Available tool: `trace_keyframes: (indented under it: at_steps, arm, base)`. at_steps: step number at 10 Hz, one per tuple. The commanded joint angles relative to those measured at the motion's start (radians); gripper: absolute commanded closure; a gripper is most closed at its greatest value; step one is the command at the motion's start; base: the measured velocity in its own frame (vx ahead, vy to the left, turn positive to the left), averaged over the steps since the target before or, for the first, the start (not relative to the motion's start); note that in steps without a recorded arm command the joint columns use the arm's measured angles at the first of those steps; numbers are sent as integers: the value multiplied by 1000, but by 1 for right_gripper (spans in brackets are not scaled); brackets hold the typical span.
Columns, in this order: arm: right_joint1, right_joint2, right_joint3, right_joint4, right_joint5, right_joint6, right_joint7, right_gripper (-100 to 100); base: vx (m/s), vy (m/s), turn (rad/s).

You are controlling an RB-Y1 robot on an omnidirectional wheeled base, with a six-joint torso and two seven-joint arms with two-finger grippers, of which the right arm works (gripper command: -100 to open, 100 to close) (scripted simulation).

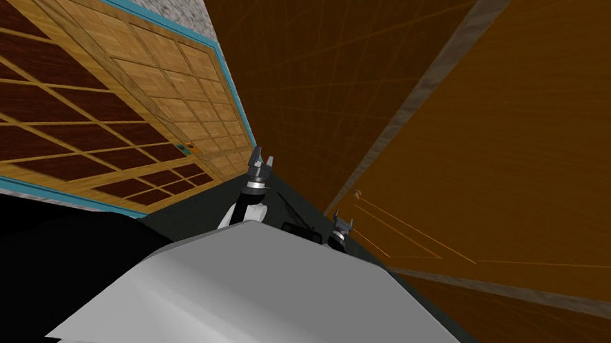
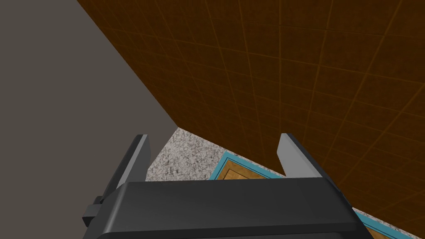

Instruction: Pull the door open

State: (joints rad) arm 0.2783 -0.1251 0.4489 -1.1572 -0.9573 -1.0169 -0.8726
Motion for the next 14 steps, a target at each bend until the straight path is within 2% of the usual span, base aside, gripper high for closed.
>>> trace_keyframes:
  at_steps: [1,5,7,12,14]
  arm:
    - [-4,1,7,18,-13,-11,-13,-100]
    - [-13,1,22,58,-45,-32,-39,-100]
    - [-14,1,22,60,-45,-33,-40,-100]
    - [-32,-9,-9,89,-32,-24,-64,-100]
    - [-48,-18,-37,115,-20,-16,-86,-100]
  base:
    - [124,-112,9]
    - [112,-92,13]
    - [15,-30,42]
    - [-166,88,127]
    - [-196,134,153]
